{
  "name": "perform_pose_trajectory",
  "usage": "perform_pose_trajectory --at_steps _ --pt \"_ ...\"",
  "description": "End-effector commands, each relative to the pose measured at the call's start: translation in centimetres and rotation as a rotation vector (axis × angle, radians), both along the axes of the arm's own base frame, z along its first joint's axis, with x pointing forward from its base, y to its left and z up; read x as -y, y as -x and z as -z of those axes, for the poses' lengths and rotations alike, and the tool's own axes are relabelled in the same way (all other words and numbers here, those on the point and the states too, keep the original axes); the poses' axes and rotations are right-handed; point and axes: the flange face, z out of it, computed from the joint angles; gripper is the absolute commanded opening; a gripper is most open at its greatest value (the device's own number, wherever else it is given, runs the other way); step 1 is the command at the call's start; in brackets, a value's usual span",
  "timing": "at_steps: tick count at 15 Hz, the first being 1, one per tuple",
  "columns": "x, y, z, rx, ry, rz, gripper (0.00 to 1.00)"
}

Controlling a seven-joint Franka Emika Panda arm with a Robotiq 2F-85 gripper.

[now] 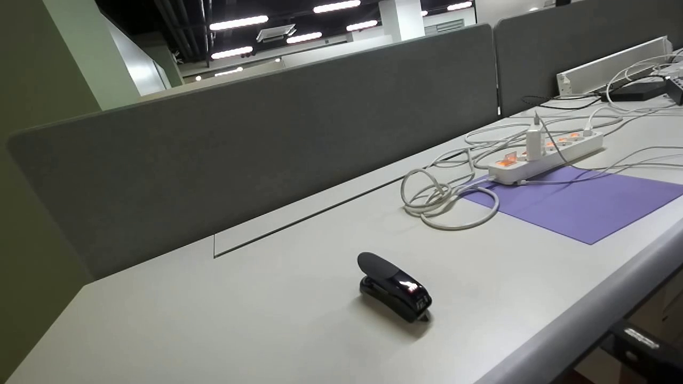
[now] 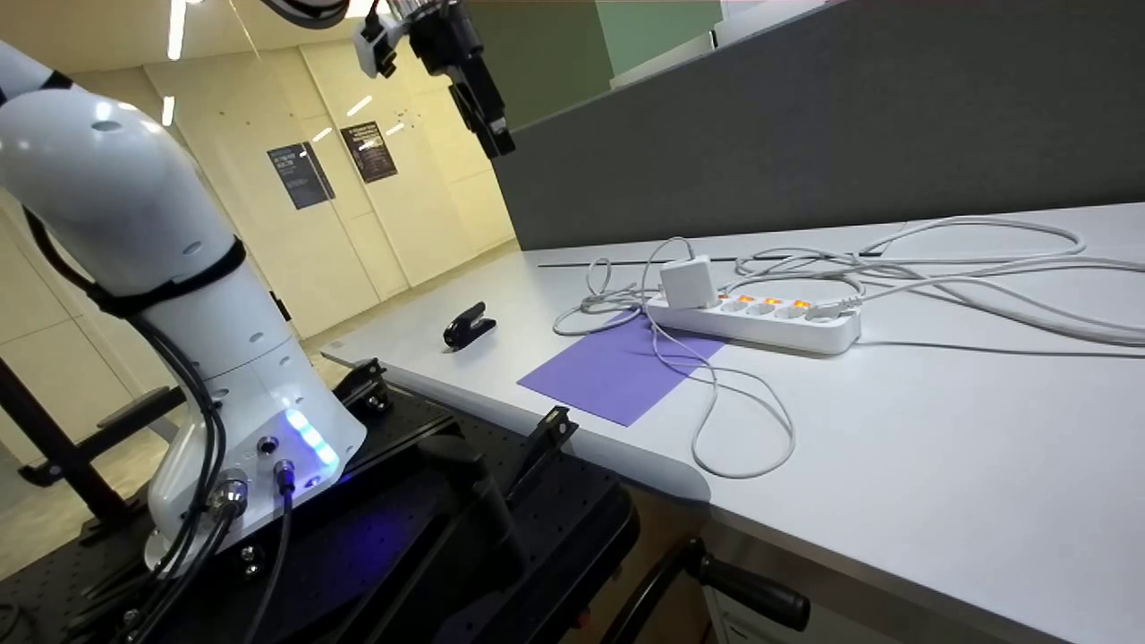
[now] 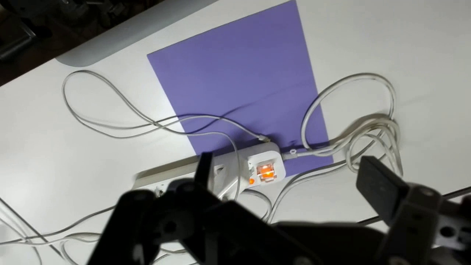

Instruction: Turn off the second switch from the right

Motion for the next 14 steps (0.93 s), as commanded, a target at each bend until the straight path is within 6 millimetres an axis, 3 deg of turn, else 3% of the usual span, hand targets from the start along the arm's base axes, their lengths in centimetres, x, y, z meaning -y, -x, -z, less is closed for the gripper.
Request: perform_pose_trajectory --at_steps 1,4,6,8,11,14 --pt "0.3 0.0 -0.1 0.006 0.001 0.009 1.0" --pt "0.1 -0.3 0.2 -0.002 0.018 -0.005 1.0" --pt "1.7 -0.6 0.5 0.008 0.02 0.001 1.0" --pt "4.9 -0.6 0.6 0.017 0.008 0.031 1.0" --pt "11.2 0.1 0.9 0.029 -0.024 0.025 1.0" --pt "16.6 0.4 0.9 0.006 -0.088 -0.143 1.0"
